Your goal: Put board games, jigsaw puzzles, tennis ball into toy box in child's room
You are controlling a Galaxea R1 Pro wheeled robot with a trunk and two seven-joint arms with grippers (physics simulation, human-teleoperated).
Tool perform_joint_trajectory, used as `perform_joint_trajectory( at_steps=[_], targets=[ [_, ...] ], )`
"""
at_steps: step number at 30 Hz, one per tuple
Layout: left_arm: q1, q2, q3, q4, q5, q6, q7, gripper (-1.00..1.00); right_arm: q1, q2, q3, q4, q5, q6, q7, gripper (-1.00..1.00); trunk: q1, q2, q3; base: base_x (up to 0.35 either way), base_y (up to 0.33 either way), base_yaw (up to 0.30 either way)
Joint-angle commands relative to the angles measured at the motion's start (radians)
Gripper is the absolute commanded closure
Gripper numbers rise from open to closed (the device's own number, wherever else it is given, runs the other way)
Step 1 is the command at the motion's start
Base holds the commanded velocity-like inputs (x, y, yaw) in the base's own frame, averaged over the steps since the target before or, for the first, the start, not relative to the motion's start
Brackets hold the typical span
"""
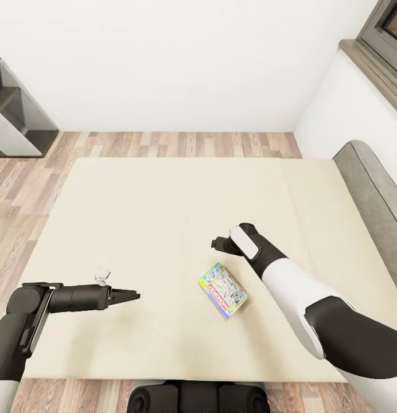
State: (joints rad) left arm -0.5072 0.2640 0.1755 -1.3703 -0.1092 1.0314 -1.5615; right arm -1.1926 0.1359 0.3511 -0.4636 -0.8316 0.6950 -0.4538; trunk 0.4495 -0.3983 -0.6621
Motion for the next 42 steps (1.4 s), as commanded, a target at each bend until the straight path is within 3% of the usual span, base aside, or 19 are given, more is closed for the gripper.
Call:
perform_joint_trajectory(
  at_steps=[1,42],
  targets=[
    [-0.001,0.0,0.001,-0.001,-0.01,0.01,-0.009,-1.0,-0.001,-0.001,0.006,-0.001,-0.011,0.001,-0.009,-1.0,0.0,-0.002,-0.003,0.0,0.0,0.0],
    [-0.001,-0.002,-0.001,-0.001,-0.01,0.01,-0.009,-1.0,-0.001,-0.004,0.006,-0.001,-0.009,-0.013,-0.008,-1.0,0.0,-0.002,-0.071,0.0,0.0,0.0]
  ],
)
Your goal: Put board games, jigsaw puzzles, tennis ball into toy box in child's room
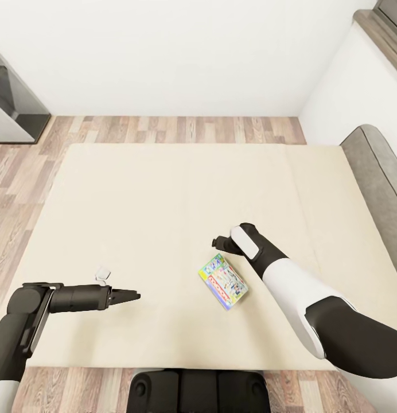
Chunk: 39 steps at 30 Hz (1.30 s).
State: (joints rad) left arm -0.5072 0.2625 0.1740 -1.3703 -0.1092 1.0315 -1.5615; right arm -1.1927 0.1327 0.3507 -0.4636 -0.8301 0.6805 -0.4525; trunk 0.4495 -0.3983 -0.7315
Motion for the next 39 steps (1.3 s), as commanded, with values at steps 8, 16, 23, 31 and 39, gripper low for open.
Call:
perform_joint_trajectory(
  at_steps=[8,16,23,31,39],
  targets=[
    [-0.001,0.0,0.001,-0.001,-0.01,0.01,-0.009,-1.0,-0.001,0.0,0.008,-0.001,-0.009,-0.047,-0.009,-1.0,0.0,-0.002,-0.014,0.0,0.0,0.0],
    [-0.001,0.0,0.001,-0.001,-0.01,0.01,-0.009,-1.0,-0.001,-0.001,0.008,-0.001,-0.009,-0.06,-0.009,-1.0,0.0,-0.002,-0.028,0.0,0.0,0.0],
    [-0.001,0.0,0.001,-0.001,-0.01,0.01,-0.009,-1.0,-0.001,0.0,0.009,-0.001,-0.009,-0.085,-0.009,-1.0,0.0,-0.002,-0.039,0.0,0.0,0.0],
    [-0.001,0.0,0.001,-0.001,-0.01,0.01,-0.009,-1.0,-0.001,0.003,0.009,-0.001,-0.009,-0.11,-0.009,-1.0,0.0,-0.002,-0.052,0.0,0.0,0.0],
    [-0.001,0.0,0.001,-0.001,-0.01,0.01,-0.009,-1.0,-0.002,0.004,0.009,-0.018,-0.009,-0.125,-0.009,-1.0,0.0,-0.002,-0.066,0.0,0.0,0.0]
  ],
)
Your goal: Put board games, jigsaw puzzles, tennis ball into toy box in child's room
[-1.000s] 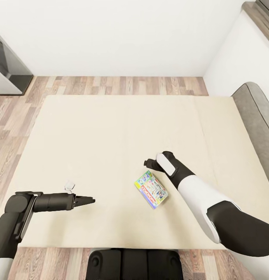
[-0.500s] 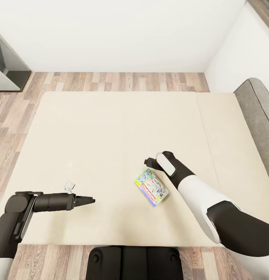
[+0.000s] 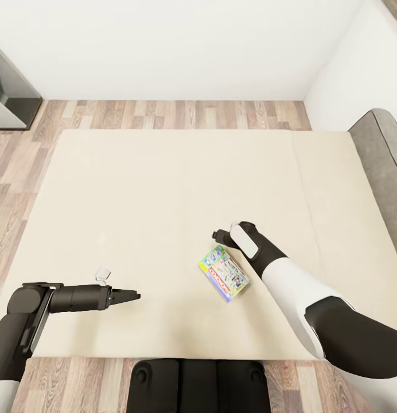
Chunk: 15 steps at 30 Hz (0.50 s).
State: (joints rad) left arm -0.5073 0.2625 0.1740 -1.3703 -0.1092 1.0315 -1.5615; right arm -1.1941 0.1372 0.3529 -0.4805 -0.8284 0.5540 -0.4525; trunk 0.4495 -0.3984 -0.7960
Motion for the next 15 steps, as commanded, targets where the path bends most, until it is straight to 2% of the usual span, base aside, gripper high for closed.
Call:
perform_joint_trajectory(
  at_steps=[1,15],
  targets=[
    [0.0,0.0,0.001,-0.001,-0.01,0.01,-0.009,-1.0,-0.001,-0.001,0.007,-0.011,-0.011,0.001,-0.009,-1.0,0.001,-0.002,-0.003,0.0,0.0,0.0],
    [0.0,0.003,0.002,-0.001,-0.01,0.01,-0.009,-1.0,-0.001,-0.001,0.006,-0.032,-0.01,-0.001,-0.009,-1.0,0.001,-0.002,-0.026,0.0,0.0,0.0]
  ],
)
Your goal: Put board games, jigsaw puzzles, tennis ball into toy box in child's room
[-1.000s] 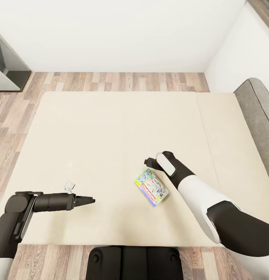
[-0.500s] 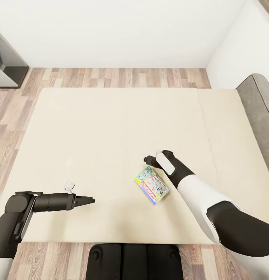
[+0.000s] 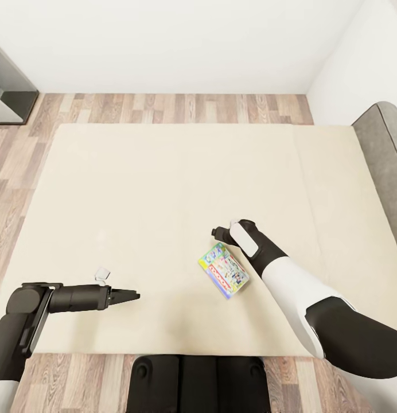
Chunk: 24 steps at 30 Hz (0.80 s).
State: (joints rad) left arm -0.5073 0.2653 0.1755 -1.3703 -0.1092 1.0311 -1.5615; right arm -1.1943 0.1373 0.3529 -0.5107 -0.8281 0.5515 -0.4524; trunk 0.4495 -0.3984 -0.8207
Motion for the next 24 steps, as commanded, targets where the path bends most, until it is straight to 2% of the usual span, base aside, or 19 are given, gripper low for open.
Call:
perform_joint_trajectory(
  at_steps=[1,8,13,18,20,21,23,24],
  targets=[
    [0.0,0.0,0.001,-0.001,-0.01,0.01,-0.009,-1.0,-0.001,-0.001,0.006,-0.001,-0.011,0.001,-0.009,-1.0,0.001,-0.002,-0.003,0.0,0.0,0.0],
    [0.0,0.0,0.001,-0.001,-0.01,0.01,-0.009,-1.0,-0.001,-0.001,0.006,-0.002,-0.011,0.001,-0.009,-1.0,0.001,-0.002,-0.014,0.0,0.0,0.0],
    [-0.004,-0.002,0.003,0.0,0.012,0.01,-0.009,-1.0,-0.001,-0.001,0.007,-0.005,-0.011,0.001,-0.009,-1.0,0.001,-0.002,-0.023,0.0,0.0,0.0],
    [-0.014,-0.003,0.0,-0.002,0.07,0.011,-0.009,-1.0,-0.001,-0.002,0.007,-0.006,-0.01,0.001,-0.009,-1.0,0.001,-0.002,-0.031,0.0,0.0,0.0],
    [-0.024,0.0,0.0,-0.003,0.118,0.012,-0.009,-1.0,-0.001,-0.002,0.008,-0.006,-0.01,0.0,-0.009,-1.0,0.001,-0.002,-0.034,0.0,0.0,0.0],
    [-0.043,0.002,0.0,-0.004,0.153,0.013,-0.009,-1.0,-0.001,-0.002,0.007,-0.006,-0.01,-0.002,-0.009,-1.0,0.001,-0.002,-0.036,0.0,0.0,0.0],
    [-0.071,0.007,0.0,-0.004,0.187,0.013,-0.009,-1.0,-0.001,-0.002,0.007,-0.006,-0.01,-0.007,-0.009,-1.0,0.001,-0.002,-0.039,0.0,0.0,0.0],
    [-0.102,0.012,0.0,-0.004,0.217,0.013,-0.009,-1.0,-0.001,-0.002,0.008,-0.006,-0.01,-0.015,-0.009,-1.0,0.001,-0.002,-0.041,0.0,0.0,0.0]
  ],
)
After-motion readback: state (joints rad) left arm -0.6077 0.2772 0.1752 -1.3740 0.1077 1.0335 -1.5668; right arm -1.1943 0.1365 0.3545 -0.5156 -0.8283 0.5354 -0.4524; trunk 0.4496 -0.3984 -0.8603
